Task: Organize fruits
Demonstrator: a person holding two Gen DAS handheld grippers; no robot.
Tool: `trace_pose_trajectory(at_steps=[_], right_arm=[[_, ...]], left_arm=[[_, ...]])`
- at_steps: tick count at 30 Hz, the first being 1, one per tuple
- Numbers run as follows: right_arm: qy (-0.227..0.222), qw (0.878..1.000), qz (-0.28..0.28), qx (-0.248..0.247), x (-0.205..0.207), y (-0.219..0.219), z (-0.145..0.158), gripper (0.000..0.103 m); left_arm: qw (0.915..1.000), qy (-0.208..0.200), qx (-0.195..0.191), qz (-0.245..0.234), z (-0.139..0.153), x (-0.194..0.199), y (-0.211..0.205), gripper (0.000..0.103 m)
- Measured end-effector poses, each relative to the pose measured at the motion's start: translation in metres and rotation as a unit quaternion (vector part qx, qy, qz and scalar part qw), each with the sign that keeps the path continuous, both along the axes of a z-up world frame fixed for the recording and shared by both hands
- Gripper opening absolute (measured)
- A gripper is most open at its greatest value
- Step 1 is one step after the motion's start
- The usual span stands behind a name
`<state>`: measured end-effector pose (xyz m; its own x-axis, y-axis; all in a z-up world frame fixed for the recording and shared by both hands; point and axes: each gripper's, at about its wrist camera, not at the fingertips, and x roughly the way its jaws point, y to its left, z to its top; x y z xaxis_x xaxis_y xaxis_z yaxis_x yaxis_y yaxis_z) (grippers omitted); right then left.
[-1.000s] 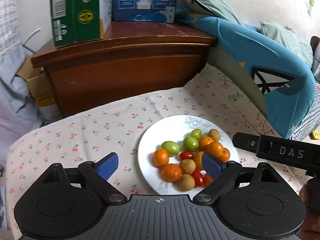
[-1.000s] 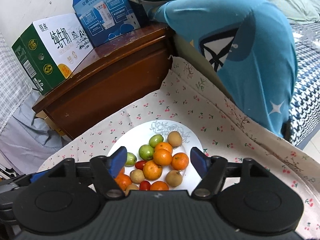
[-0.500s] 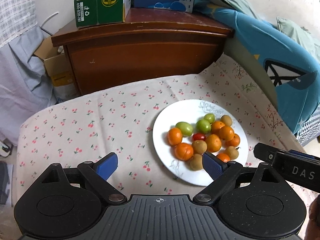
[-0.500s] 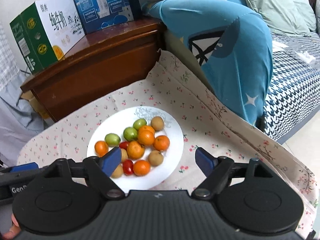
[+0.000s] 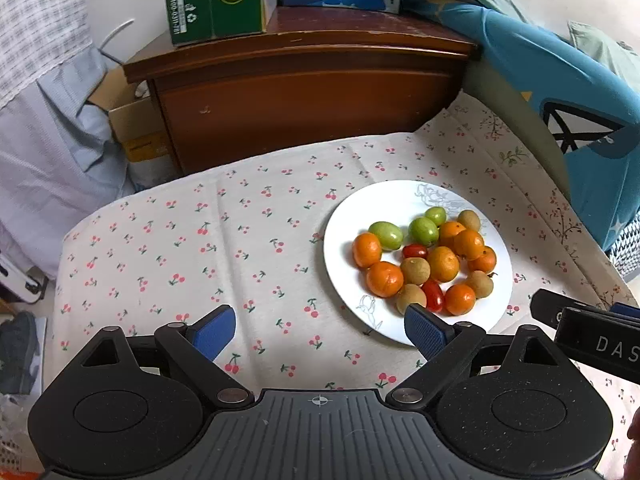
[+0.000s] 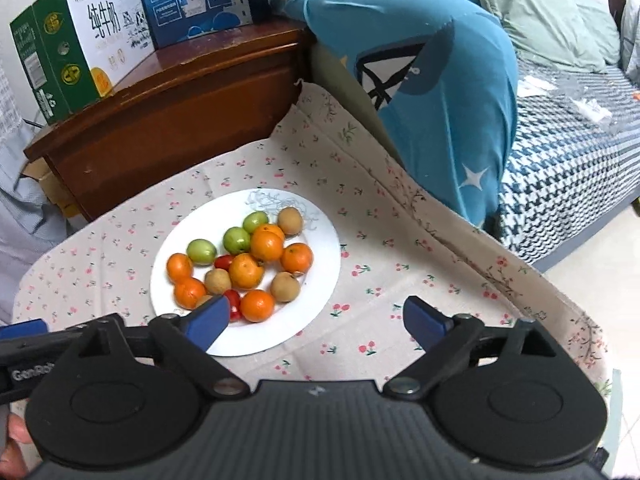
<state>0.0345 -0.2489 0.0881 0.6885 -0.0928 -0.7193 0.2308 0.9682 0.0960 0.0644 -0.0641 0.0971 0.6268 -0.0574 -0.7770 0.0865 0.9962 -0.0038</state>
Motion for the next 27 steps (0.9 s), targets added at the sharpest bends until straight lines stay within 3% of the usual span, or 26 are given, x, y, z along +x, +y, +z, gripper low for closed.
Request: trace_pose_trajectory(at_steps=[27], right_arm=[[0.047,0.998,0.003,-0.049,0.020,0.010,-0.017,0.100]], left_arm=[[0.9993,0.019,0.026,0.016,-0.016,0.010,-0.008,0.093]])
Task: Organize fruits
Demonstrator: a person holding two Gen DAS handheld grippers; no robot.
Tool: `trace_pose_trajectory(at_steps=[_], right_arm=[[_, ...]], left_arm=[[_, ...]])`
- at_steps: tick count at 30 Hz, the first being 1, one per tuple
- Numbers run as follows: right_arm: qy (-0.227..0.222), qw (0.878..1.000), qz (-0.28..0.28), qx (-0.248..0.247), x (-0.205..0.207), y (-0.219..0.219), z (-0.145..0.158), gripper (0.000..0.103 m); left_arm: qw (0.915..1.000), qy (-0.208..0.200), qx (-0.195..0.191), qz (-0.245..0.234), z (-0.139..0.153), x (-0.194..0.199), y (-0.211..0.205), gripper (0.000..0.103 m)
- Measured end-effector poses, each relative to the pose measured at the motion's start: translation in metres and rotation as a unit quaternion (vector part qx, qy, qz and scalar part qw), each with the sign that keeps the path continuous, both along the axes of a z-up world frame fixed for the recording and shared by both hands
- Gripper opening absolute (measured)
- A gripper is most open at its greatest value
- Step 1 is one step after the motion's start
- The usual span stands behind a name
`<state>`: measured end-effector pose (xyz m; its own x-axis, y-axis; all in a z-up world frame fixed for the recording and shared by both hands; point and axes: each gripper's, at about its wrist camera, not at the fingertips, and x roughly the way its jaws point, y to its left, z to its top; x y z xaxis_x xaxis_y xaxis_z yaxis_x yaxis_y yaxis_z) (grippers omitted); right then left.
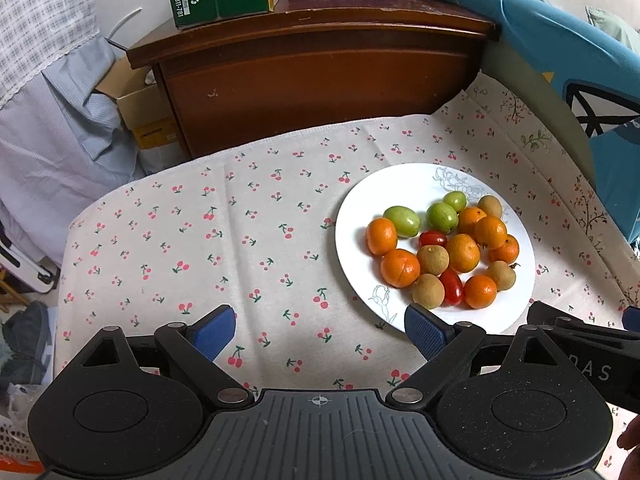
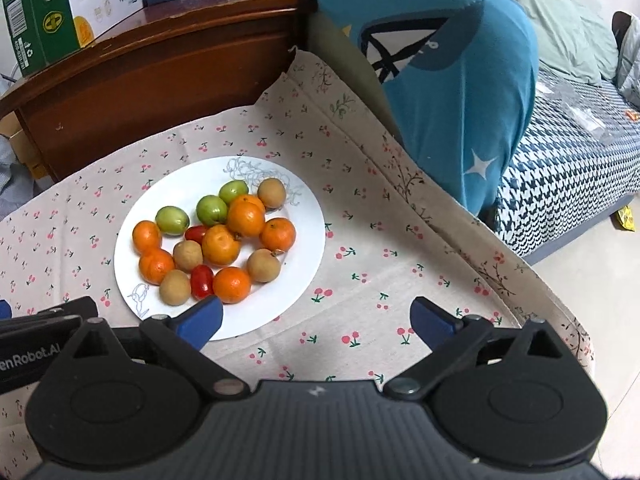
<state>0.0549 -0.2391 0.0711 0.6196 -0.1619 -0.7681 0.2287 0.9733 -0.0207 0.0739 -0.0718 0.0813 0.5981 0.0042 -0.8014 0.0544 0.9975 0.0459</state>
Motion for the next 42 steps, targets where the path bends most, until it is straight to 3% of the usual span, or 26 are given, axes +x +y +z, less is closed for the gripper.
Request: trace_pose_trajectory(at_steps=[25,42], right_arm=[[0.014,1.000,0.014,-0.015,0.002,0.010,-0.006,0.100],[0.024,0.998,0.053,-0.023,-0.018,0.036,-0.018,0.100]], left_arm=[[0.9998,0.007,0.013,0.011,-0.003,-0.001,0.006,0.093],[0.9989,0.015,0.019,0.039,-0.011,-0.032,0.031,0.093]])
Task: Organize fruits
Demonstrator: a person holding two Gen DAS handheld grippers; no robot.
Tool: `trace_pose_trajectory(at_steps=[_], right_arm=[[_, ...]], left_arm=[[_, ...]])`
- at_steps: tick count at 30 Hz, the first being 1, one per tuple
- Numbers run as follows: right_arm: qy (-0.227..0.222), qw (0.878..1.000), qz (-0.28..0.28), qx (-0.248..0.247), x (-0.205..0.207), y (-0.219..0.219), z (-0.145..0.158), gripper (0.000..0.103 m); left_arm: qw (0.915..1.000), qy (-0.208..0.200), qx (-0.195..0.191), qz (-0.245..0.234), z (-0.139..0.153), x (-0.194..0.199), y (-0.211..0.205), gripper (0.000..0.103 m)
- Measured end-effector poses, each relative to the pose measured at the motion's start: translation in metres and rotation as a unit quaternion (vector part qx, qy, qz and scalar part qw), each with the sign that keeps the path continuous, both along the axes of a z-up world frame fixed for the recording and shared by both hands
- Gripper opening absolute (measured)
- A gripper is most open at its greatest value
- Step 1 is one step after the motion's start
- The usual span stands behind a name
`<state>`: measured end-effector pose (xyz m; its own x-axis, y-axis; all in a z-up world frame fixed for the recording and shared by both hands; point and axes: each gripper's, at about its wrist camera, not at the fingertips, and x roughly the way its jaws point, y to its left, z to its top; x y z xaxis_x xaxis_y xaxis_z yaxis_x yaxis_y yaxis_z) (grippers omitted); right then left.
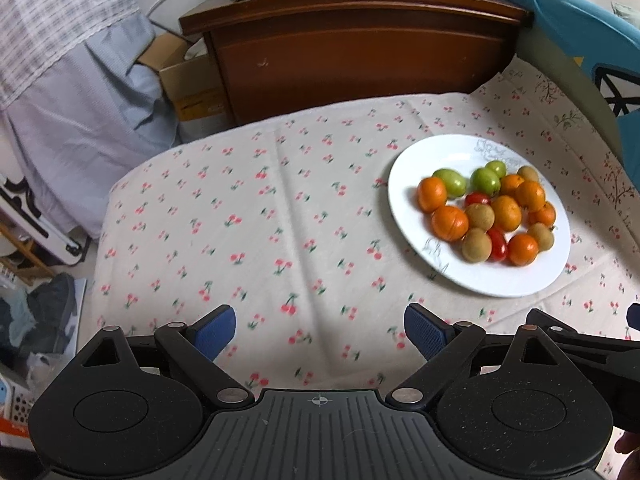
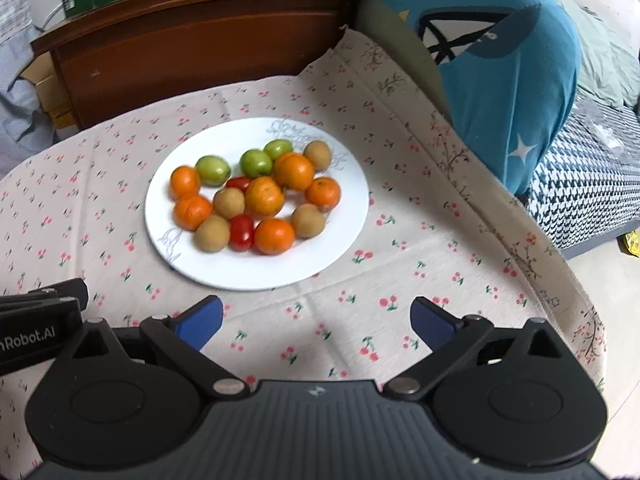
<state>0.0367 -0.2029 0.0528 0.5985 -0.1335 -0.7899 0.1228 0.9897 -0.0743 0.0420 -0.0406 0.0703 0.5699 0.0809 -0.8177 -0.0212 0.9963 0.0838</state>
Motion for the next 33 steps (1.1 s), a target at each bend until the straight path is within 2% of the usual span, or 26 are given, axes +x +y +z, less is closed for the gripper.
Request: trace_pose_trajectory(at_steps=[8,12,17,20,25,31,33], right_arm=[[-0.006,1.000,0.022,0.005,-0.024,0.011,-0.010,0.100],[-0.003,0.999,0.019,0.049,-0.036,0.006,-0.020,0.100],[0.008,0.995,-0.018,0.099,-0.050,-0.001,-0.043,0.100],[-0.020,0.996,-0.013,0.081,-0.057,0.005,-0.047,0.100],[-0.052,0.995,0.011,0.081,-0.061,0.014,-0.054,0.102],[-0.080,0.993,0.075,0.044,-0.062,0.035,-0.063,0.102],[-0.087,0.991,0.096,0.017,-0.061,0.045,-0.067,0.102]], left_arm=[[0.9998,0.004,-0.009,0.015,-0.009,-0.024,0.016,0.093],[0.9998,0.001,-0.007,0.018,-0.010,-0.032,0.021,0.093],[0.9997,0.001,-0.010,0.022,-0.011,-0.041,0.030,0.093],[0.9997,0.000,-0.011,0.022,-0.011,-0.044,0.034,0.093],[0.9996,-0.001,-0.013,0.023,-0.012,-0.048,0.040,0.093],[0.9995,-0.003,-0.019,0.026,-0.012,-0.049,0.047,0.093],[0.9995,-0.005,-0.019,0.026,-0.012,-0.050,0.050,0.093]])
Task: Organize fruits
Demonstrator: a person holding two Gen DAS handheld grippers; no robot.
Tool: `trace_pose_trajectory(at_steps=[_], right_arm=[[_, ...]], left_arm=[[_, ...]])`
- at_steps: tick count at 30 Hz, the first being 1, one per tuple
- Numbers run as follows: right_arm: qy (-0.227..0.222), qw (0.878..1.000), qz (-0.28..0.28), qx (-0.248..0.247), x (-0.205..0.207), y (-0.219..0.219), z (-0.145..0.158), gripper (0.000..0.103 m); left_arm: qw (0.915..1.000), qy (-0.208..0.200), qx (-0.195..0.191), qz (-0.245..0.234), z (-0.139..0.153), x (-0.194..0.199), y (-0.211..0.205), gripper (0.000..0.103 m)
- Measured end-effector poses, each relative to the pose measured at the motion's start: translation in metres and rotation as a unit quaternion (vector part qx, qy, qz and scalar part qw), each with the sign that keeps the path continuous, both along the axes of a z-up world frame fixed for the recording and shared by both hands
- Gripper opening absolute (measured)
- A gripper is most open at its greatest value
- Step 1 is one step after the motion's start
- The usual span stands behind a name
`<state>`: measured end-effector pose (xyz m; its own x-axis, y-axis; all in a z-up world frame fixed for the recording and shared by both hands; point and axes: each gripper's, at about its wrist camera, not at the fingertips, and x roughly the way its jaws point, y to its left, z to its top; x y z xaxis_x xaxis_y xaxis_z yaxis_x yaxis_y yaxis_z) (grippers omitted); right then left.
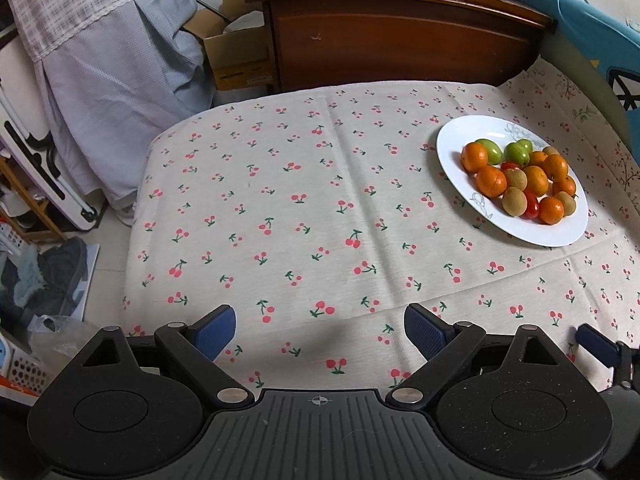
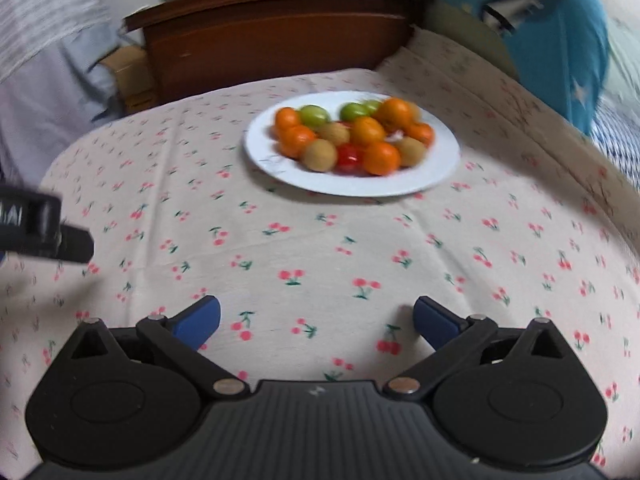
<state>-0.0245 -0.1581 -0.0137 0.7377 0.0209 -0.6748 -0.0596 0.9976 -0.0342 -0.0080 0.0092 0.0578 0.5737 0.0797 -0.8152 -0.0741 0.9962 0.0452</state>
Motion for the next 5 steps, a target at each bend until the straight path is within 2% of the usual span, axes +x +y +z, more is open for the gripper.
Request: trace_pose_trajectory(at_steps=[5], right_arm=[[-0.025,1.000,0.018,-0.001,0.0054,0.0077,-0.0048,0.102]], left_arm=[[1.0000,0.000,-0.004,0.005,-0.0008,-0.0003,0.0055,0.093]])
